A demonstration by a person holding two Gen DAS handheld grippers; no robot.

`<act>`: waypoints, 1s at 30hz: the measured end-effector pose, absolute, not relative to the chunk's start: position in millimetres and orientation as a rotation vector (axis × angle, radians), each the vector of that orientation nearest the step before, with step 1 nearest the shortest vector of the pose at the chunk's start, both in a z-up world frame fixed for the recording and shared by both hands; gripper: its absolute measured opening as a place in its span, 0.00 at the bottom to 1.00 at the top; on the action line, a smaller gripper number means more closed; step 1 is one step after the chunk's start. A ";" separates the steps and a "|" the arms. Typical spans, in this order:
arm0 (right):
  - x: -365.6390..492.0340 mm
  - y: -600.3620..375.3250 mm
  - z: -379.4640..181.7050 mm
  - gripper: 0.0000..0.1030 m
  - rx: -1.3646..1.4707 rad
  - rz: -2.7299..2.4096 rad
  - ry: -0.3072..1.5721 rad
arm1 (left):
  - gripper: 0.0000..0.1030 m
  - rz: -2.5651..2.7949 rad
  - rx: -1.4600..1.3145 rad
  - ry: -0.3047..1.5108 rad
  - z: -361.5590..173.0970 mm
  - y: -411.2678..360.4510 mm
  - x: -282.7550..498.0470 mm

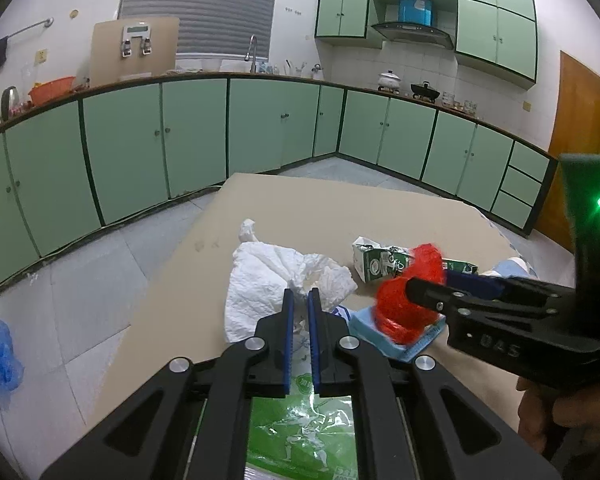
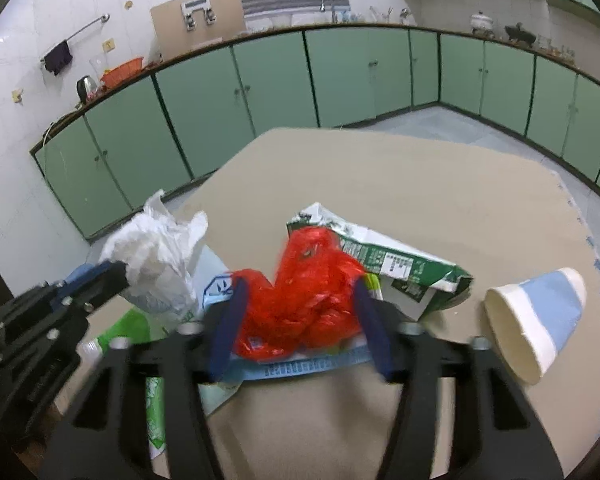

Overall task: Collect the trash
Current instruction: 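Grasp the white tissue with the left gripper while the right grasps the red plastic bag, then carry both items over the black bin and open both grippers to release them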

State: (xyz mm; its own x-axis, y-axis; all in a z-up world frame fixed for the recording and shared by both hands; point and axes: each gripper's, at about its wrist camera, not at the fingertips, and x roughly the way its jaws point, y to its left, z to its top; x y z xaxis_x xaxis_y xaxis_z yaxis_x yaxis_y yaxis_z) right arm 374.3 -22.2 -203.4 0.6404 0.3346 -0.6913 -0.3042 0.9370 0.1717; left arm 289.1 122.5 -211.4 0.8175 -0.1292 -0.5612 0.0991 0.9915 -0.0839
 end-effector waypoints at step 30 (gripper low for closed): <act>269.7 -164.5 -123.4 0.02 0.132 0.289 0.640 | 0.07 -0.272 0.037 0.571 -164.3 28.2 230.5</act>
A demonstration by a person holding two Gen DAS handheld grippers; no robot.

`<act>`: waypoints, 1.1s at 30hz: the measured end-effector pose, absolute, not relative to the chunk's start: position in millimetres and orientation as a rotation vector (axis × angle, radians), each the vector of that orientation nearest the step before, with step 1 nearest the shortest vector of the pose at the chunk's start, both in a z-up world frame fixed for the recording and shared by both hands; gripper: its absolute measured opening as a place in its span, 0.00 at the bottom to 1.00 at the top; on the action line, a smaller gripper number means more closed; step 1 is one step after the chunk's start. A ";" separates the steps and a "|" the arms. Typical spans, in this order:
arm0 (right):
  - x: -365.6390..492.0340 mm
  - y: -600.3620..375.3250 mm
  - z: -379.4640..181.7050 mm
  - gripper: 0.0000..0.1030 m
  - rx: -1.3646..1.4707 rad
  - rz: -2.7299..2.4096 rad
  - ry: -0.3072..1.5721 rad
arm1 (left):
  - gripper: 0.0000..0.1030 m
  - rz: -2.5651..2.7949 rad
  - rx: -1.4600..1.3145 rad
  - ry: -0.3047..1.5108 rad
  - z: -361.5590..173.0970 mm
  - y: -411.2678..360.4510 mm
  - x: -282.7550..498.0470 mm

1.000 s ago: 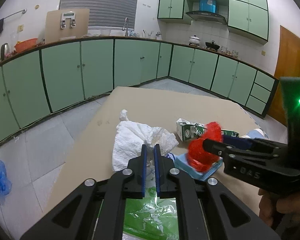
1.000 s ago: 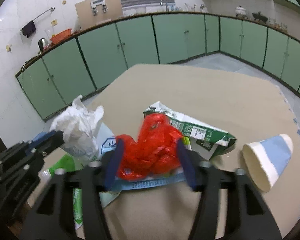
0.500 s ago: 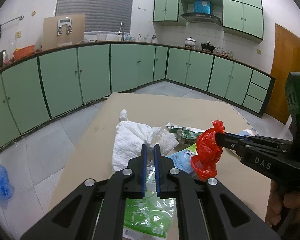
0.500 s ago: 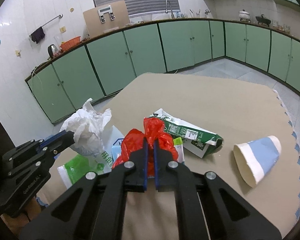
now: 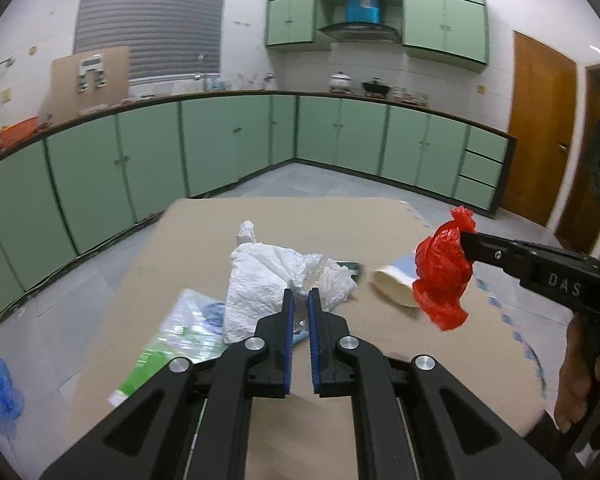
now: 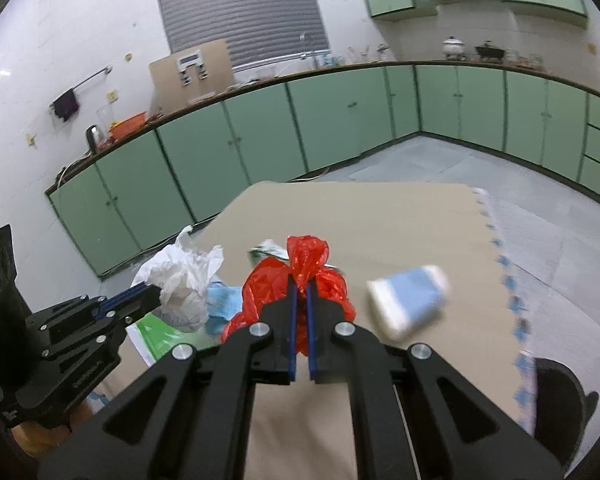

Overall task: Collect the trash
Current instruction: 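Carry both items over the black bin and open both grippers to release them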

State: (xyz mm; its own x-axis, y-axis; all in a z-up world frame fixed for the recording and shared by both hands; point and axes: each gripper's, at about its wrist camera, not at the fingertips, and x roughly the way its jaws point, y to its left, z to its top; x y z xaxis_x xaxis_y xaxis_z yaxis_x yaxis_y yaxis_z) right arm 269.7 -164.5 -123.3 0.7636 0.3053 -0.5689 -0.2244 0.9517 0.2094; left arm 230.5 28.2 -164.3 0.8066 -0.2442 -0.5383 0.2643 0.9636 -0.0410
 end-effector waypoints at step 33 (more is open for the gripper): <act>163.5 -502.4 -323.9 0.03 0.400 -0.319 0.946 | 0.11 -0.912 0.338 0.904 -272.8 -371.1 185.9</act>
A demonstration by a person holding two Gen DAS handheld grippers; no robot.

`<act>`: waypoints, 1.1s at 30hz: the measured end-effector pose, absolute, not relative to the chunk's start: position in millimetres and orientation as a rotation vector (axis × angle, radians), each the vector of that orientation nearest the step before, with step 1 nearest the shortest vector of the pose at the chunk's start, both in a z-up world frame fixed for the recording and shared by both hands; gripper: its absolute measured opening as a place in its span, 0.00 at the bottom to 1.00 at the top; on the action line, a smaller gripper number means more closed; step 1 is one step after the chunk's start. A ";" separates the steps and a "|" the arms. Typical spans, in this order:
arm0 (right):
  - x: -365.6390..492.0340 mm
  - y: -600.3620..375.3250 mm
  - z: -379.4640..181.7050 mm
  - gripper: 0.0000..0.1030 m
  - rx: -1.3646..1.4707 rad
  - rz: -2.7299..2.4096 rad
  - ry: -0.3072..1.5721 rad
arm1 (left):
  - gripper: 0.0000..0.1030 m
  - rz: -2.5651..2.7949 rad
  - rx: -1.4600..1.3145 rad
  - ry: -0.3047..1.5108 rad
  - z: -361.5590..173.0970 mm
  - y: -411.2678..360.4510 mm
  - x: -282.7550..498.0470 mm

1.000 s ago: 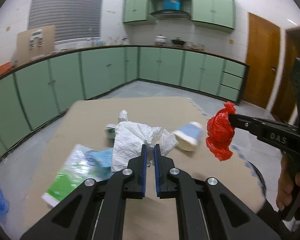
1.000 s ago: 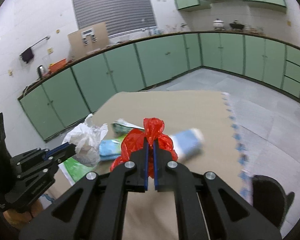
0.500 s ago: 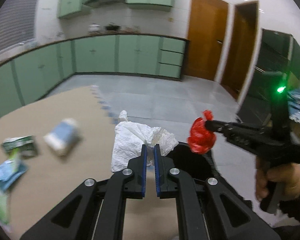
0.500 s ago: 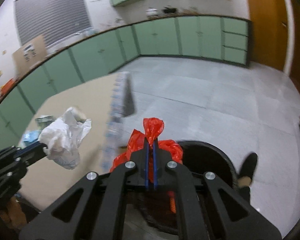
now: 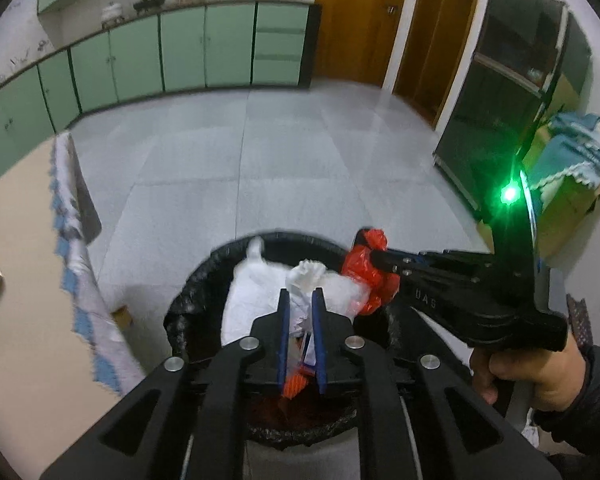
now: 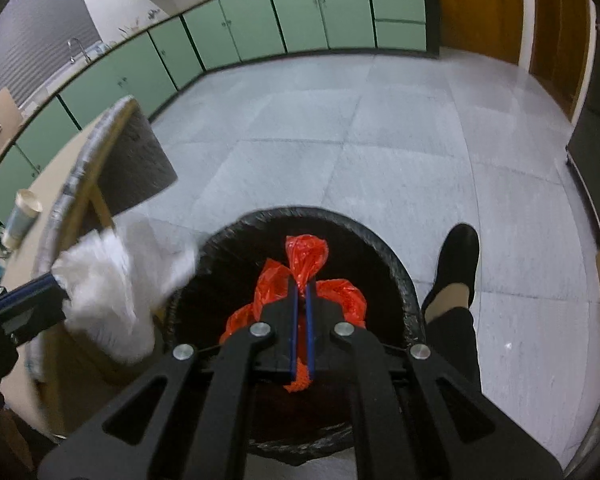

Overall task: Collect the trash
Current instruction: 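Carry both items over the black bin and open both grippers to release them, then return both tools to the table toward the blue milk carton and paper cup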

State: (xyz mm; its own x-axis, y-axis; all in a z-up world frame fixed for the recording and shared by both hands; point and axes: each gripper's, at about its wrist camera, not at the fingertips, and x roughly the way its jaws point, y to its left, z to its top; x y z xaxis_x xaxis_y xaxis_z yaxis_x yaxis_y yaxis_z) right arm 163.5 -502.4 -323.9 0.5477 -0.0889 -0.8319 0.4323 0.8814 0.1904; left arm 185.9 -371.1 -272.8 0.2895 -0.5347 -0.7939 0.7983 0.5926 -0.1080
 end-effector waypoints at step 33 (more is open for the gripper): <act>178.7 -332.3 -200.0 0.73 0.165 -0.028 0.789 | 0.94 -0.328 0.206 0.703 -196.8 -125.1 184.6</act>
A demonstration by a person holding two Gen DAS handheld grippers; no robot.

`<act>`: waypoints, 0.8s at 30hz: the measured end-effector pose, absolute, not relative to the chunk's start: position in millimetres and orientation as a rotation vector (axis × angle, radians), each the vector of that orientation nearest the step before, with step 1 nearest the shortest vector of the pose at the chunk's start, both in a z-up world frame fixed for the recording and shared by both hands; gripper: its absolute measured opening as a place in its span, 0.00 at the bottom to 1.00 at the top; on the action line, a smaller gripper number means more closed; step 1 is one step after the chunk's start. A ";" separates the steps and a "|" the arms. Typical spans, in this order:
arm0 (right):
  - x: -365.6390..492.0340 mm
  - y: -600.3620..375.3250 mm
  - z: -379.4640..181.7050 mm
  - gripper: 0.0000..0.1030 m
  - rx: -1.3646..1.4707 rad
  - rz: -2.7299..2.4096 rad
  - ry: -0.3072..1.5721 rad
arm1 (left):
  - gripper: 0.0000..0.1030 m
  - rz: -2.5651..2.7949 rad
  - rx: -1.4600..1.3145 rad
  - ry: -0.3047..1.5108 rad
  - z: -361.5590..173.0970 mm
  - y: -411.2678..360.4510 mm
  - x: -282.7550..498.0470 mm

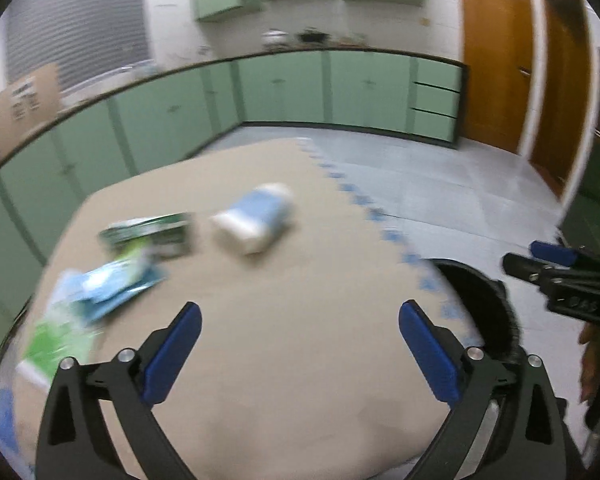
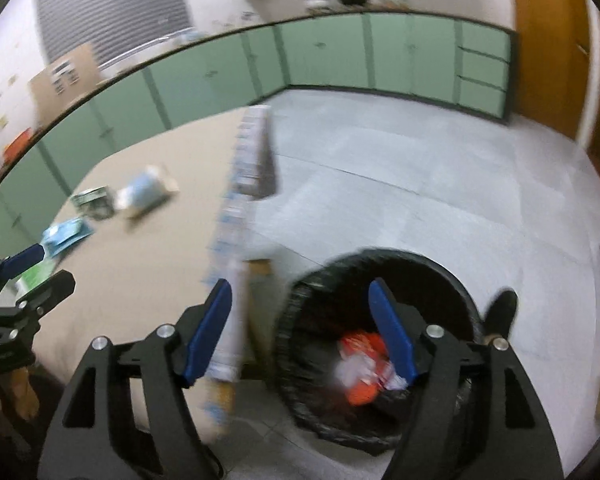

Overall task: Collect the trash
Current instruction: 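Return both tools to the table toward the blue milk carton and paper cup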

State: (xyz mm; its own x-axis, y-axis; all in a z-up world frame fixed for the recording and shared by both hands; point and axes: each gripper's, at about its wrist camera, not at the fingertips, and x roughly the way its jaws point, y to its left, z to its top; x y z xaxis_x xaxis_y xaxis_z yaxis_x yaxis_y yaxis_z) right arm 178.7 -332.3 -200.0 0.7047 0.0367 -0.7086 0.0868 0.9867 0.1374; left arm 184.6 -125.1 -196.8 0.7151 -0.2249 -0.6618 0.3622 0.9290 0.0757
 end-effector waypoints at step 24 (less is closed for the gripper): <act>263.3 -129.7 -178.5 0.93 0.046 0.272 0.805 | 0.94 -0.096 0.061 0.649 -198.9 84.4 210.7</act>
State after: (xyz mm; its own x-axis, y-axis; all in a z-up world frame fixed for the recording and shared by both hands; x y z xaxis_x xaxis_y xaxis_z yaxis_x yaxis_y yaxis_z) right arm 263.3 -129.7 -178.5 0.6599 0.2577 -0.7058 -0.2231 0.9642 0.1435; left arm 210.7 84.4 -198.9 0.7922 -0.0699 -0.6062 0.1083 0.9938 0.0269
